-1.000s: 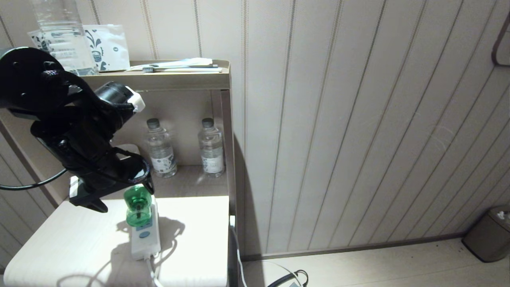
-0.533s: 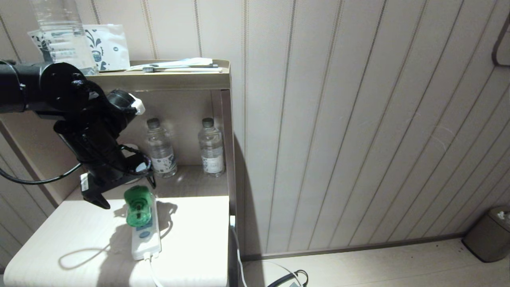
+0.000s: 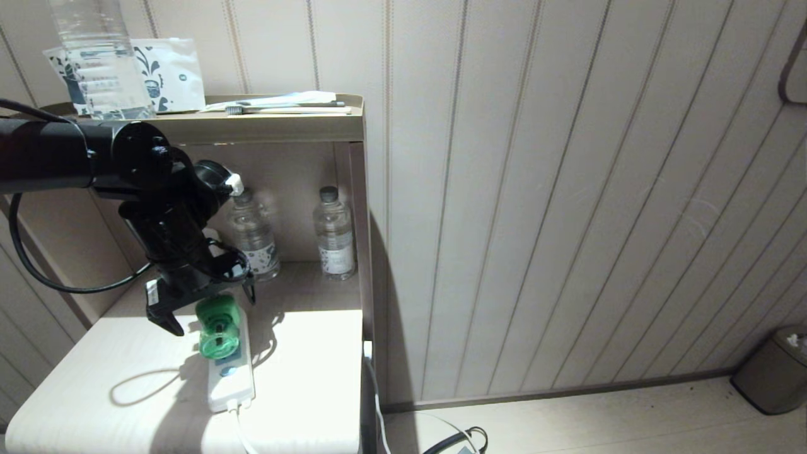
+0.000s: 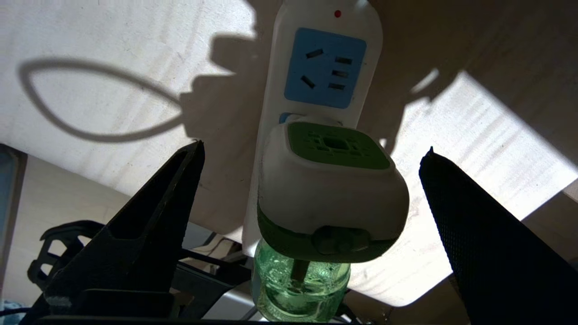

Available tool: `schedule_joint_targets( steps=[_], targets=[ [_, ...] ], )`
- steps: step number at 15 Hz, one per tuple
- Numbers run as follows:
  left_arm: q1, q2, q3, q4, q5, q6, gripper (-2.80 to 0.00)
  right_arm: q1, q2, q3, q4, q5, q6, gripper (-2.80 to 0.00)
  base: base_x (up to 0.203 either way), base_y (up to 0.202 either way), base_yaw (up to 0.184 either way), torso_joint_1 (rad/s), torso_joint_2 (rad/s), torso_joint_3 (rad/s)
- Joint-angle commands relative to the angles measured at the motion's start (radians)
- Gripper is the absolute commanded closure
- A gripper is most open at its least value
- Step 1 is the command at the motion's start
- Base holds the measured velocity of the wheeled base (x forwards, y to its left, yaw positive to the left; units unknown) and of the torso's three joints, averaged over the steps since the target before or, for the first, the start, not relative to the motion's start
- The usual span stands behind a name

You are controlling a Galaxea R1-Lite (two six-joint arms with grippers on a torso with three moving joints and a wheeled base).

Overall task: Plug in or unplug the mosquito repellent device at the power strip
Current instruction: Hold the socket with your right hand and unplug it with your left hand

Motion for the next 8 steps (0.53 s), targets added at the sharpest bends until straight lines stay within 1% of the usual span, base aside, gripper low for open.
schedule_joint_targets(
  steps=[1,8],
  targets=[
    [0.0,0.004,0.0,0.006,0.001,0.001,-2.8,0.0,-0.001,0.0,0.0,0.0,0.0,0.0,0.0,0.0,0.0,0.0,0.0,0.0],
    [0.0,0.031,0.0,0.003,0.001,0.022,-2.8,0.0,-0.001,0.0,0.0,0.0,0.0,0.0,0.0,0.0,0.0,0.0,0.0,0.0]
  ],
)
